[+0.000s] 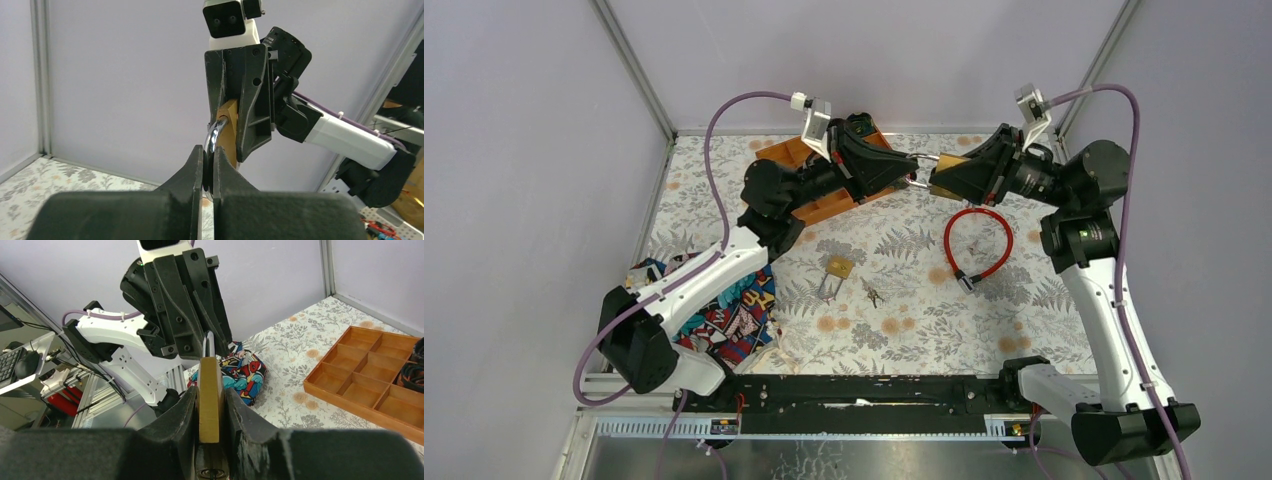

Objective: Lock with the key
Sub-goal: Lock the lock.

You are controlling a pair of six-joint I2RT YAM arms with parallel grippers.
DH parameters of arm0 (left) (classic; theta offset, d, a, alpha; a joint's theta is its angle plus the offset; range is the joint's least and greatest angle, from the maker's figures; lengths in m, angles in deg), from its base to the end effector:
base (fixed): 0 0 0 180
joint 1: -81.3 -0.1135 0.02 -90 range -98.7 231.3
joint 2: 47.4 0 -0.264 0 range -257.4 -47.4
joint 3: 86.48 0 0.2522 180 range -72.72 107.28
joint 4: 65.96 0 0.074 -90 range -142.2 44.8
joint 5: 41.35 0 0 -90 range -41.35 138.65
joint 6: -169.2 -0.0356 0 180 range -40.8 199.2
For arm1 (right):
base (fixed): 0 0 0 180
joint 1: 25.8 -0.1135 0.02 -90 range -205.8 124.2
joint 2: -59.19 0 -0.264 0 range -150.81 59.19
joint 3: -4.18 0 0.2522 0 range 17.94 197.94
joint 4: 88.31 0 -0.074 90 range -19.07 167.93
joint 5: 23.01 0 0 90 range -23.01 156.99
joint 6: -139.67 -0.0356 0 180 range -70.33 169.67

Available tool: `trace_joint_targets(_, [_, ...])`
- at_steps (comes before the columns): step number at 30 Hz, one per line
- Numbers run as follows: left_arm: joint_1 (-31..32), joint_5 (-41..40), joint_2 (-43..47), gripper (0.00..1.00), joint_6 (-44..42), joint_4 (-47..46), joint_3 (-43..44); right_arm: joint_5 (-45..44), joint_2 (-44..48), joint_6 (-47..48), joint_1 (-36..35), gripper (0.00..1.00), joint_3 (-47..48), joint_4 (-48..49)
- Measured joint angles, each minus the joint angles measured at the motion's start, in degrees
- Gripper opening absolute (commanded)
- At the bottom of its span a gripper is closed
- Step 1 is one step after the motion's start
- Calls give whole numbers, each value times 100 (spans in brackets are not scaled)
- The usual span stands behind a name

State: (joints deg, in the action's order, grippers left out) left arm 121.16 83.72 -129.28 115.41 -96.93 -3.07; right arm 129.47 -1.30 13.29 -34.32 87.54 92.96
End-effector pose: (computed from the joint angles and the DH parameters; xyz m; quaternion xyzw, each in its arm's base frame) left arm 0.2339 -0.2220 0.4370 0.2786 0.4500 -0.6292 0.5692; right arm 0.1979 0.0616 0.4783 -0.3106 0.5559 0.5346 0.5556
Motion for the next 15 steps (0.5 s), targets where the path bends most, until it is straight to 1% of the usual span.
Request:
trace_joint_targets(4, [17,7,-63,0,289,-240,4,-13,-26,94,0,0,234,-273])
trace_joint_targets(15, [116,-116,-579,0,262,-367,376,-262,-114,557,221,0,525,-1102])
